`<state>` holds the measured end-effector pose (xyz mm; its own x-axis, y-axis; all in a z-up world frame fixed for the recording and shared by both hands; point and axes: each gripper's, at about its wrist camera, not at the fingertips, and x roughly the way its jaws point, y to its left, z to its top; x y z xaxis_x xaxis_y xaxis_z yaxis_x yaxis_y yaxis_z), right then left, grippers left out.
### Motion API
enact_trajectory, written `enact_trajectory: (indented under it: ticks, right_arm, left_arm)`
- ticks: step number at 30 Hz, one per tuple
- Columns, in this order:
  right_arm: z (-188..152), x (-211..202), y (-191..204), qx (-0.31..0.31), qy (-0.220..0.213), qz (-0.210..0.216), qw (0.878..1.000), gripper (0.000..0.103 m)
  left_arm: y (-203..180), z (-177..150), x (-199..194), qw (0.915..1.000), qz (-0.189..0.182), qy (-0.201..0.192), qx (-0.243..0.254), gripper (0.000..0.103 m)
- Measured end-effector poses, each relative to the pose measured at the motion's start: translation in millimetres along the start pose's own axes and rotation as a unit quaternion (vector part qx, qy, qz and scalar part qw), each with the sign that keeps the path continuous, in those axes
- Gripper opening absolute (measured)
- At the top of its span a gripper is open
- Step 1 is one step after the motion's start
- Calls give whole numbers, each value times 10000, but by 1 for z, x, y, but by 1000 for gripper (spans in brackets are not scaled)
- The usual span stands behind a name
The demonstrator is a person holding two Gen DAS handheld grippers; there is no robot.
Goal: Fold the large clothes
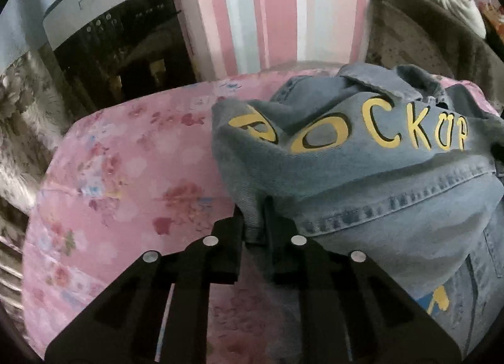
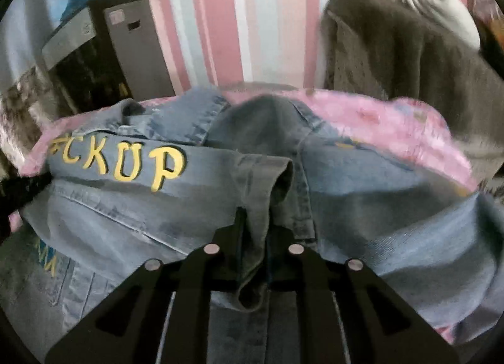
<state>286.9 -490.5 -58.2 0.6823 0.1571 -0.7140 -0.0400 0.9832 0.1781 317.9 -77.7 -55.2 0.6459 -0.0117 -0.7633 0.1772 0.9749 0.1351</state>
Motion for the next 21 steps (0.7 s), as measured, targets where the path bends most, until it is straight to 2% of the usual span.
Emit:
enact_trajectory:
  ticks: [1, 4, 5, 6, 8, 11, 16, 19, 21]
  right_arm:
    - [1, -1, -2, -29, -7, 29, 10000, 14]
    - [1, -3, -3, -42, 18, 47, 10000, 20]
    - [2, -5, -3, -39, 3, 28, 10000, 29]
    - [2, -10, -2, -49, -53, -16, 10000, 53]
    - [1, -17, 2, -111, -164, -92, 9998, 79]
    - [-1, -33, 10, -326, -260, -151, 9990, 79]
    - [-7, -73, 1, -390, -472, -227, 9979, 79]
    - [-18, -100, -16, -307, -589, -318, 9973, 79]
    - [-28, -115, -30, -250, -617, -432, 9968, 79]
  left_arm:
    - [-2, -6, -1, 9998, 109, -103, 128, 15]
    - [7, -4, -8, 9998, 74, -161, -125, 25]
    - [10, -4, -10, 9996, 123, -180, -202, 31]
    - [13, -3, -13, 9993, 199, -222, -243, 36]
    - [14, -2, -23, 9985, 360, -326, -254, 38]
    - [17, 0, -39, 9971, 491, -454, -349, 55]
    - [20, 4, -75, 9949, 550, -716, -449, 60]
    - [16, 1, -98, 9935, 564, -861, -488, 68]
    - [16, -1, -110, 9927, 562, -917, -543, 77]
